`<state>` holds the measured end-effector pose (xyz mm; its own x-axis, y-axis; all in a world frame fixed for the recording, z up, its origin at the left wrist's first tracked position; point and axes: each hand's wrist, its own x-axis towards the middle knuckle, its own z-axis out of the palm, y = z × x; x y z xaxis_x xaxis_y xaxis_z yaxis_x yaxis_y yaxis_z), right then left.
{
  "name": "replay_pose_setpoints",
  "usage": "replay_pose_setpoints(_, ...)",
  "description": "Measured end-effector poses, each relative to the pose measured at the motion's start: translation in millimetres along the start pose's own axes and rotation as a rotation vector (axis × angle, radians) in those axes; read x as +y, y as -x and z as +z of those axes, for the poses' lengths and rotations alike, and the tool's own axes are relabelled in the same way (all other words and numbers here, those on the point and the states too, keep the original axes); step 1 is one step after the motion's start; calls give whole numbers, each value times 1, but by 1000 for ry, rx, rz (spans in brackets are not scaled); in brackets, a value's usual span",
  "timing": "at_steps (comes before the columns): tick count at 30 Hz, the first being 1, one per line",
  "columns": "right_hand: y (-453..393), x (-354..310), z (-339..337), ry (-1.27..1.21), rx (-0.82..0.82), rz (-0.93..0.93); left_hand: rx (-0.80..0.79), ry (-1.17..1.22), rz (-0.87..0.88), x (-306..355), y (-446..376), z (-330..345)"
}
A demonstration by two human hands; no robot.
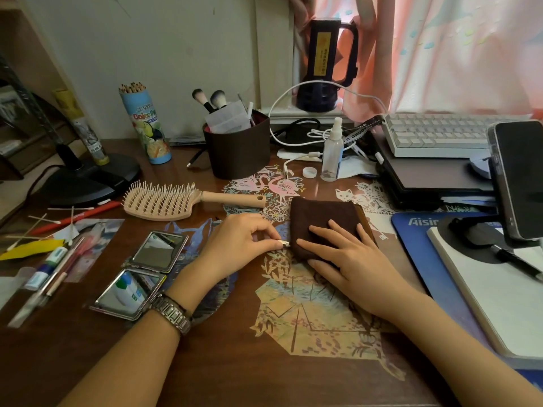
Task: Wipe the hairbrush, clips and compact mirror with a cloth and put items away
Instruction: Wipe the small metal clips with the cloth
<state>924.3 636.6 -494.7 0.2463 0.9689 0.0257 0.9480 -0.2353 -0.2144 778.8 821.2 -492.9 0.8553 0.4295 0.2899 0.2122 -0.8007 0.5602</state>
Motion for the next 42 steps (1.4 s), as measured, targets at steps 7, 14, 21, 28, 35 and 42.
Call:
replay_pose_setpoints(7,3,6,-3,-18,-5,-7,-30,-14,-18,-2,2,-7)
replay_pose_setpoints(14,6,12,-7,-60,-8,-7,-38,-26,-58,-5,8,-15)
replay_pose_setpoints(21,6,9,-11,-80,-40,6,-86,-52,-23,-4,10,-21)
replay_pose_setpoints(28,5,9,-11,-84,-44,3,-133,6,-13,3,10,-17)
replay_pose_setpoints(35,4,10,-10,-91,-35,2,-134,-21,11,1,10,-20)
replay_pose_setpoints(42,5,10,-10,-96,-33,2,-97,-63,-12,-4,14,-27)
